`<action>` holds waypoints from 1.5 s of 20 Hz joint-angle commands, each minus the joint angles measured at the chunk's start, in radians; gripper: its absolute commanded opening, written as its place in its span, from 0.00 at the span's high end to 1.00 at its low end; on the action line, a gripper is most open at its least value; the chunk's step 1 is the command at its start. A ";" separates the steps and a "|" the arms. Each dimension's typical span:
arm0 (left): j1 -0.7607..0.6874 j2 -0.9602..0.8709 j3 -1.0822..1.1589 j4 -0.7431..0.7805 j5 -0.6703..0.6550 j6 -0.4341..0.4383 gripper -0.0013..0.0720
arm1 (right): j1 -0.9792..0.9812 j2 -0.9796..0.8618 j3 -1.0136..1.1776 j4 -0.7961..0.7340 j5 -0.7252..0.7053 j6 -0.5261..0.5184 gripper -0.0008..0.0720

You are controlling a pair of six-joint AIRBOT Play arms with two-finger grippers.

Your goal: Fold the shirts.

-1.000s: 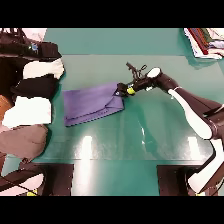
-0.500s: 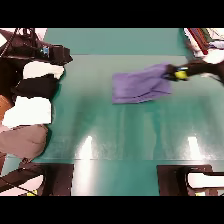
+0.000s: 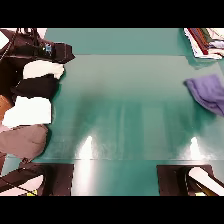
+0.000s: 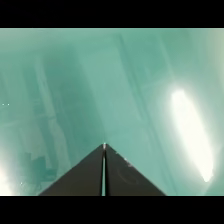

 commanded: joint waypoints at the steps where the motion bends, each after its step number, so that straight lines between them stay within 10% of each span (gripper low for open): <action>1: 0.000 0.000 0.000 0.001 0.010 -0.005 0.95 | -0.127 0.068 -0.130 -0.005 -0.014 0.027 0.97; 4: 0.000 0.000 0.000 0.004 0.010 0.002 0.95 | -0.126 0.065 -0.143 -0.049 0.057 0.023 0.97; 5: 0.000 0.000 0.000 0.004 0.009 0.002 0.95 | -0.126 0.056 -0.124 -0.109 0.116 -0.011 0.82; 7: 0.000 0.000 0.000 0.004 0.009 0.002 0.95 | -0.131 0.020 -0.054 -0.299 0.254 -0.063 0.10; 8: 0.000 0.000 0.000 0.004 0.010 0.002 0.95 | -0.145 0.003 -0.003 -0.398 0.333 -0.062 0.09; 17: 0.000 0.000 0.000 0.003 -0.001 0.001 0.95 | 0.092 0.104 0.253 -0.043 0.405 -0.035 0.10; 20: 0.000 0.000 0.000 0.003 0.014 0.001 0.95 | 0.384 0.136 0.253 -0.026 0.381 -0.035 0.40; 23: 0.000 0.000 0.000 0.003 0.013 0.001 0.95 | 0.649 0.126 0.253 -0.029 0.353 -0.035 0.41; 26: 0.000 0.000 0.000 0.003 0.013 0.001 0.95 | 0.832 0.093 0.253 -0.028 0.335 -0.045 0.93; 30: 0.000 0.000 0.000 0.003 0.013 0.002 0.95 | 0.948 0.053 0.253 -0.028 0.338 -0.052 0.97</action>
